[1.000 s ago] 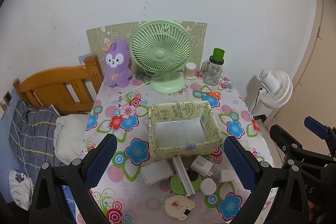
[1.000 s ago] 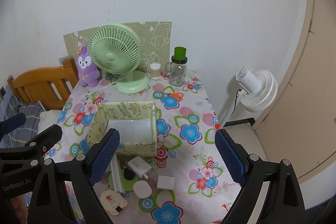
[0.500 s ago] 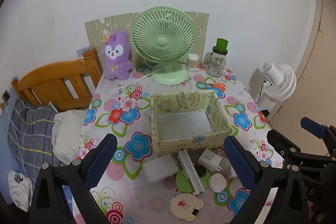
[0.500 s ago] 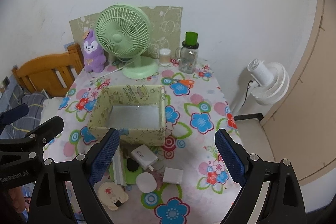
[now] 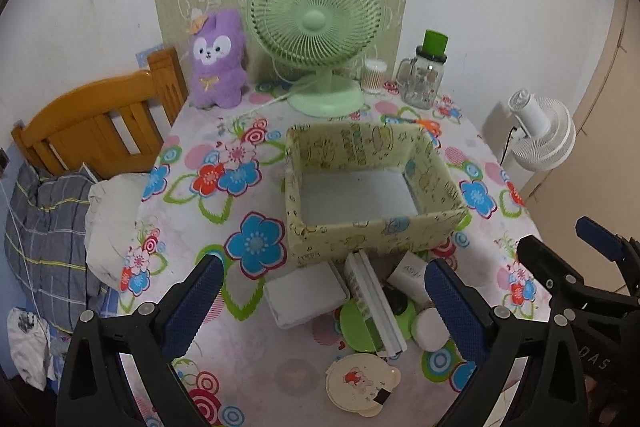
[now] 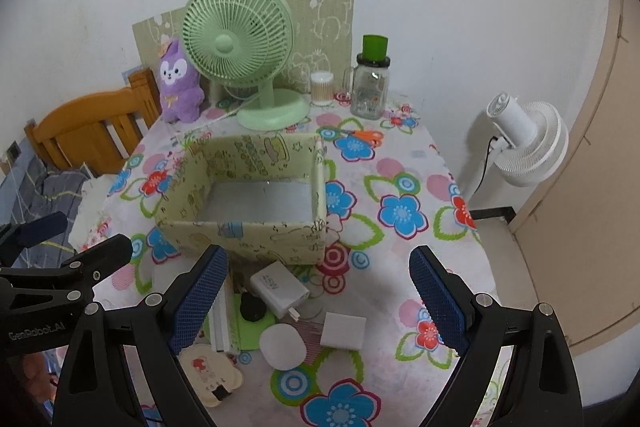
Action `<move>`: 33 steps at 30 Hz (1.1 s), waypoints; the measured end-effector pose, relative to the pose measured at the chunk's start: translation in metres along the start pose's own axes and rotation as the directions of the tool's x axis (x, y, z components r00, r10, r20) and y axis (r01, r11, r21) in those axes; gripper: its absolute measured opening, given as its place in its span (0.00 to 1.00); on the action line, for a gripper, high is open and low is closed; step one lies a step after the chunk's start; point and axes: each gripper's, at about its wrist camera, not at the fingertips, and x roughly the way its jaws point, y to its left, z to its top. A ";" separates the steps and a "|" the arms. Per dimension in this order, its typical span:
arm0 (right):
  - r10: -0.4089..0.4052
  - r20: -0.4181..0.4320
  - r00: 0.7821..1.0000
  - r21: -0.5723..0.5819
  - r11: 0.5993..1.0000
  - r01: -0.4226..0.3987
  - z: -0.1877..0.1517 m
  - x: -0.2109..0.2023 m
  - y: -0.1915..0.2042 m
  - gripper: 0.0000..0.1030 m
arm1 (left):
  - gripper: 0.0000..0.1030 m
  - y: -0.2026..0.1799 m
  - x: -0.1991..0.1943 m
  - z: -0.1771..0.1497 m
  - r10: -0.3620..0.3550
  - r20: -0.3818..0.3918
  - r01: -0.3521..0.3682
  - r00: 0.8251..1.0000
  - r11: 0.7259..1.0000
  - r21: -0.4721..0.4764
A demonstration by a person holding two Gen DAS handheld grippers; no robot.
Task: Organize rigid objects
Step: 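Move both tools toward the items beside the fabric storage box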
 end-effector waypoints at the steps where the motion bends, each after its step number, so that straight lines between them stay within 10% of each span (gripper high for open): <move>1: -0.001 -0.003 1.000 -0.001 1.000 0.001 -0.002 0.003 0.001 0.91 | 0.98 0.001 0.003 0.000 0.000 -0.006 0.000 1.000 1.000 0.001; 33: 0.063 -0.131 0.989 0.010 0.998 -0.062 -0.035 0.084 0.055 0.86 | 0.97 0.027 0.109 -0.037 -0.048 -0.154 0.084 0.987 0.968 0.237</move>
